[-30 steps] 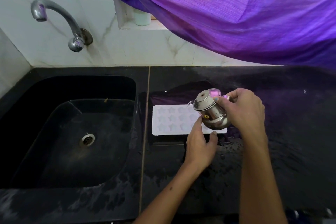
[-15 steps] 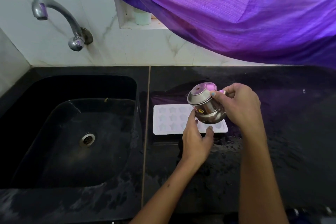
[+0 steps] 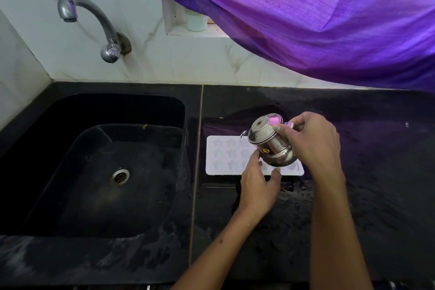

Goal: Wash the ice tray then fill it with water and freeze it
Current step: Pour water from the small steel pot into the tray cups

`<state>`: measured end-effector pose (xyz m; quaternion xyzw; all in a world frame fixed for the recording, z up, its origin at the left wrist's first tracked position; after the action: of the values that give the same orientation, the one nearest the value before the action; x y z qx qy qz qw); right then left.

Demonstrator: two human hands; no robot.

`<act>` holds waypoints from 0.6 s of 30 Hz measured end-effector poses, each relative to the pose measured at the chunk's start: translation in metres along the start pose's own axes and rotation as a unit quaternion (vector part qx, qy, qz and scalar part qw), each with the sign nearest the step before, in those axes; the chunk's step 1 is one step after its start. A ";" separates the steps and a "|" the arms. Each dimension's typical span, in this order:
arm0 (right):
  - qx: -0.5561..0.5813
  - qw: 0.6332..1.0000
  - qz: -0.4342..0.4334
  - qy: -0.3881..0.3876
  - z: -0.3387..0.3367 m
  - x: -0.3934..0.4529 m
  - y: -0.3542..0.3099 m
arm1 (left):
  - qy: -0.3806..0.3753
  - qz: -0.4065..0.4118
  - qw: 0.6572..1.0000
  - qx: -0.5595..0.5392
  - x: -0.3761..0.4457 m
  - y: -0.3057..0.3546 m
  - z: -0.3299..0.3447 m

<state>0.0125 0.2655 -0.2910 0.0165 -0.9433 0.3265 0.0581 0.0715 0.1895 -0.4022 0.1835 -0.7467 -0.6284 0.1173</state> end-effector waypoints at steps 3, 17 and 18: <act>-0.003 1.000 -0.002 -0.002 0.001 0.000 -0.001 | 0.000 0.000 1.000 0.001 0.000 -0.001 0.000; 0.061 0.998 0.009 -0.009 0.002 0.003 0.011 | 0.017 0.007 1.000 -0.009 -0.001 -0.004 -0.002; 0.075 0.997 0.013 -0.011 0.001 0.003 0.012 | 0.020 0.009 1.000 -0.011 -0.001 -0.004 -0.002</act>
<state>0.0084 0.2743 -0.2989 0.0120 -0.9167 0.3971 0.0425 0.0736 0.1872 -0.4053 0.1877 -0.7392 -0.6315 0.1401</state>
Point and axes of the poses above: each hand's wrist, its own x-axis towards the middle knuckle, its own z-axis out of the palm, y = z × x, the point moved 3 cm from there along x, towards the middle knuckle, and after that the axes turned 4 degrees about y, right-handed, at the moved point
